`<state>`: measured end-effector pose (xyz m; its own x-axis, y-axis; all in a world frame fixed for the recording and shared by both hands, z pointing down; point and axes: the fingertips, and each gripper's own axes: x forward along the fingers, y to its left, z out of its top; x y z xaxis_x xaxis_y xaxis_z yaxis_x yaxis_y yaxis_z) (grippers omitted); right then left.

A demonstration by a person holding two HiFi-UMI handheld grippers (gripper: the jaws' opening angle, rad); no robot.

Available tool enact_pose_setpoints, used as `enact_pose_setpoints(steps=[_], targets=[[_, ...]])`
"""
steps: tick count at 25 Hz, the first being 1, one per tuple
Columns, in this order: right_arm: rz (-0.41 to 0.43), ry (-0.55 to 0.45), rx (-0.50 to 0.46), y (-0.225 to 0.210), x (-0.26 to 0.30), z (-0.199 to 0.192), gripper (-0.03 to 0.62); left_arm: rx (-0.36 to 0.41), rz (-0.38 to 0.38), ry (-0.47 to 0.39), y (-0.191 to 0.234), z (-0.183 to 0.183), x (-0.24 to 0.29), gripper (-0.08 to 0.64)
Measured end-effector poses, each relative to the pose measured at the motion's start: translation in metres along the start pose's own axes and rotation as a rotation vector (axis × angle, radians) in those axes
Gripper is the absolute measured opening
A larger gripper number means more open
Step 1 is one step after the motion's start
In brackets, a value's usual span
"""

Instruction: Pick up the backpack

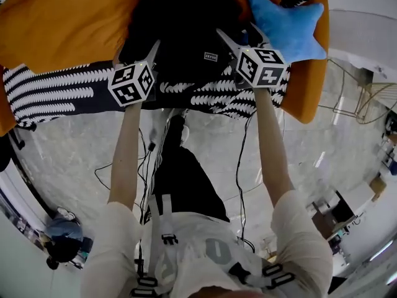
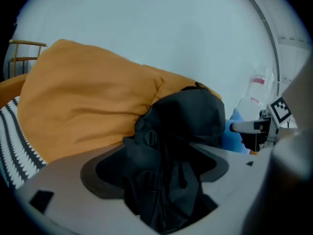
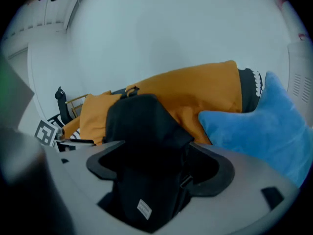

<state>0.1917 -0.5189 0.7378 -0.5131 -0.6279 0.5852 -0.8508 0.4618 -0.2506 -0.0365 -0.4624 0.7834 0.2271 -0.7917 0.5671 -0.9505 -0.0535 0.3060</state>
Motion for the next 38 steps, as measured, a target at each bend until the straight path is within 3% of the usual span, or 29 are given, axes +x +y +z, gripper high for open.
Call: enact_pose_setpoints(steps=[5,9,15,17,20,27,32,38], targets=[[-0.032,0.109,0.017,-0.028,0.029,-0.053,0.391,0.027,0.045,0.068,0.017,-0.042,0.020,0.394],[-0.024,0.170,0.037,-0.040,0.046,-0.074,0.391,0.049,0.087,0.073,0.031,-0.045,0.029,0.408],[0.005,0.227,0.093,-0.036,0.054,-0.106,0.390,-0.025,0.112,0.115,0.038,-0.071,0.035,0.417],[0.031,0.223,0.126,-0.030,0.057,-0.109,0.325,-0.045,0.103,0.144,0.039,-0.077,0.036,0.416],[0.044,0.217,0.143,-0.026,0.059,-0.111,0.279,-0.062,0.074,0.212,0.031,-0.089,0.038,0.320],[0.051,0.210,0.149,-0.016,0.054,-0.100,0.160,0.067,0.073,0.232,0.014,-0.074,0.030,0.130],[0.017,0.187,0.144,-0.016,0.049,-0.093,0.133,0.084,0.066,0.192,0.004,-0.064,0.026,0.087],[-0.010,0.126,0.143,-0.019,0.030,-0.047,0.124,0.124,0.036,0.115,-0.018,-0.012,0.014,0.077]])
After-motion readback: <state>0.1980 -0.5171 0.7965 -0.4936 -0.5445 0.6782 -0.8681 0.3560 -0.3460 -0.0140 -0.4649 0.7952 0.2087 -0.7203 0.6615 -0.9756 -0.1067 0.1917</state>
